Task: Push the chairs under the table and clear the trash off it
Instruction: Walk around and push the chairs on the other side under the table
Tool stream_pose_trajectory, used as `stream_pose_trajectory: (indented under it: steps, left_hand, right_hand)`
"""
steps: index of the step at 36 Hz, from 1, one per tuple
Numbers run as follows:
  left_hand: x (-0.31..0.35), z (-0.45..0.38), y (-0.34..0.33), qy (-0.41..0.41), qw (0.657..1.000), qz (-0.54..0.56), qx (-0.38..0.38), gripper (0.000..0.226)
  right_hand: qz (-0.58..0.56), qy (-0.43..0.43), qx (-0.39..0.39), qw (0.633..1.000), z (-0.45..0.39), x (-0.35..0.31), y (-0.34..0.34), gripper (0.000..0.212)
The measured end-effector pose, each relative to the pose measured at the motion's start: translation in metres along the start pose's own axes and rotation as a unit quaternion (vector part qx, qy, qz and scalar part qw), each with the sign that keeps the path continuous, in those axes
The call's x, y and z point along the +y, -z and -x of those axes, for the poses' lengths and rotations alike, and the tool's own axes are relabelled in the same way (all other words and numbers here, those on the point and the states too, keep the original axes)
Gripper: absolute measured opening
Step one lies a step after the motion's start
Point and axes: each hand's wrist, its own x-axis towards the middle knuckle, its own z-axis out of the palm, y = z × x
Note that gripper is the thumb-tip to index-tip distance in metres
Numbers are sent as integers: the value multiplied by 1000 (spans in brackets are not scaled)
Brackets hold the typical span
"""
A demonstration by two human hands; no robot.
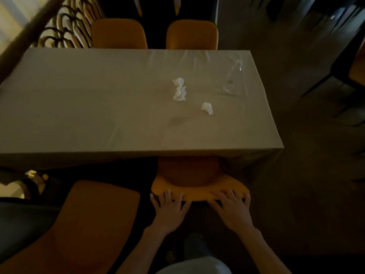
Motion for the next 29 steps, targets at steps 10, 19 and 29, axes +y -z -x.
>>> stream_pose_trajectory:
  steps: [10, 19, 29]
  left_hand:
    - [-4, -39, 44, -9, 1000, 4, -2, 56]
    - [-2, -88, 74, -10, 1000, -14, 16, 90]
    - [6, -97, 73, 0, 999, -38, 37, 83]
  right_hand:
    - [-18, 24, 15, 999, -46, -13, 18, 71]
    - [-35, 20, 25, 999, -95, -21, 48, 68]
    - [4, 34, 37, 999, -109, -13, 56, 97]
